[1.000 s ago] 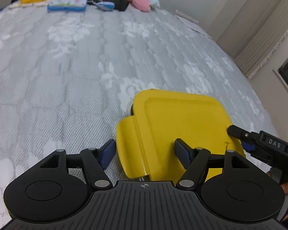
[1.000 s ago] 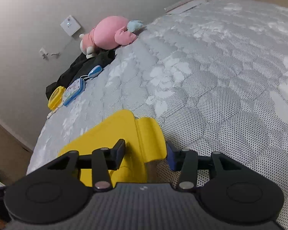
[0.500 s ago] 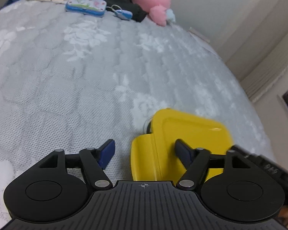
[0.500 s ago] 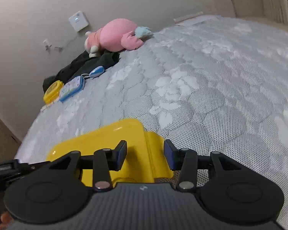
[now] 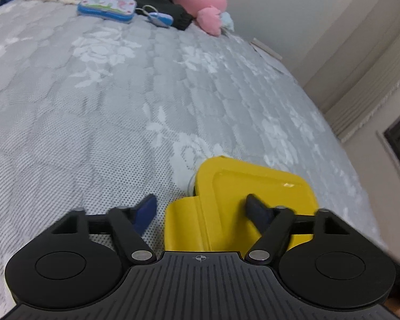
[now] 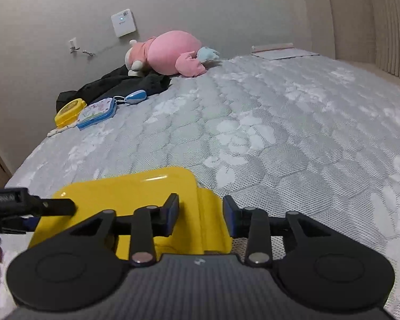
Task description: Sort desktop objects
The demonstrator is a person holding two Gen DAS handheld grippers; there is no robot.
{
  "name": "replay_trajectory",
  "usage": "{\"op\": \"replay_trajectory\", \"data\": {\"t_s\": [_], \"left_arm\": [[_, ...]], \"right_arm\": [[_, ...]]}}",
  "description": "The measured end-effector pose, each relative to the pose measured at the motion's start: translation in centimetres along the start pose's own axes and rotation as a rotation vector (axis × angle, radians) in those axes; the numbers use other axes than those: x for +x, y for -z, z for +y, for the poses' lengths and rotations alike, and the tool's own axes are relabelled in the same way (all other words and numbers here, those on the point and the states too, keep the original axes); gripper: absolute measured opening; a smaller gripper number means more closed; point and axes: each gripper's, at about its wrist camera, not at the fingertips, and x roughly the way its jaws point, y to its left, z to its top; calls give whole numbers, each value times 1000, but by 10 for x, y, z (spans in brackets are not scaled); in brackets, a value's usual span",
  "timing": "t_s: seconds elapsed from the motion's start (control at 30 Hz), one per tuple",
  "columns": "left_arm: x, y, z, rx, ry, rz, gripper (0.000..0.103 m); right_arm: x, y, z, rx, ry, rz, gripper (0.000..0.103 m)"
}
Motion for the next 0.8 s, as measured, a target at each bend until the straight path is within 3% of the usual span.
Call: {"op": "replay_trajectory", "data": {"t_s": [0.17,0.23,0.33,0.5,0.57,0.7,0.8], "left_arm": [[-55,-13,15,-139,75,-170,70],[-52,-13,11,-135,140,-123,70],[-28,-5,1,-106,190,17,67],[-9,3,-8,-9,68,71,70],[-8,6,-11,19,54,66,71],[-9,7,-15,52,40,50,71],[-25,-1,-1,-27,72,-13,71]], "right_arm": [[-14,-7,-9,37,29,-76,41],[-15,-9,-4,2,14,-88,29],[-11,-5,6,-42,-42,-54,26],[-5,1,23,-113,-125,0,26],[-5,2,25,-129,-113,4,20],[-6,5,29,-161,-90,10,20],[-8,6,26,-148,-78,-14,21]]}}
